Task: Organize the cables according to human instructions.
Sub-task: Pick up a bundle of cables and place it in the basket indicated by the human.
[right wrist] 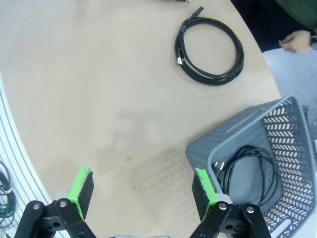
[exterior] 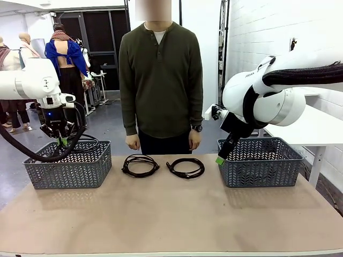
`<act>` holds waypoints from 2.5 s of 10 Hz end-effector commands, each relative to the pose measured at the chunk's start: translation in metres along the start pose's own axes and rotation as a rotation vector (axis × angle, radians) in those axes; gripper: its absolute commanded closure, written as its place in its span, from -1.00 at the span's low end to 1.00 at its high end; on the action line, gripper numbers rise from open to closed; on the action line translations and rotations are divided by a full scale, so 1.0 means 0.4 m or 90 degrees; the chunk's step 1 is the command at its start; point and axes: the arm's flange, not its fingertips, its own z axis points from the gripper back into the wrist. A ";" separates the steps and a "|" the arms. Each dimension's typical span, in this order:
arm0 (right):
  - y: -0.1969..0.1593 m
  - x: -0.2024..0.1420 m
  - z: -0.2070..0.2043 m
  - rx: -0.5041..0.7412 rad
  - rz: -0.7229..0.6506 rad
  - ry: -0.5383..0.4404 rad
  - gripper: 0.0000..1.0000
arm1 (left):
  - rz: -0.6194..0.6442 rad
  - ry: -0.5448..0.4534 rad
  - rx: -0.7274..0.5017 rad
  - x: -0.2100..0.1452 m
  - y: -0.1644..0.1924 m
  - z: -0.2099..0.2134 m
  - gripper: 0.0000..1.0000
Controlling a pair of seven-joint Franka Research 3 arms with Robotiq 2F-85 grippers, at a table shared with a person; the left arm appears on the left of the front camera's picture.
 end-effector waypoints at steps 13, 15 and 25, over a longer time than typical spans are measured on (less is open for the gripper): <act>0.001 -0.002 -0.002 0.000 -0.003 0.002 -1.00 | -0.011 -0.018 0.032 0.042 0.003 -0.083 -0.56; 0.001 -0.002 -0.002 0.000 -0.003 0.002 -1.00 | -0.014 -0.022 0.024 0.036 -0.002 -0.060 -1.00; 0.001 -0.002 -0.002 0.000 -0.003 0.002 -1.00 | -0.021 -0.031 0.016 0.027 -0.002 0.008 -1.00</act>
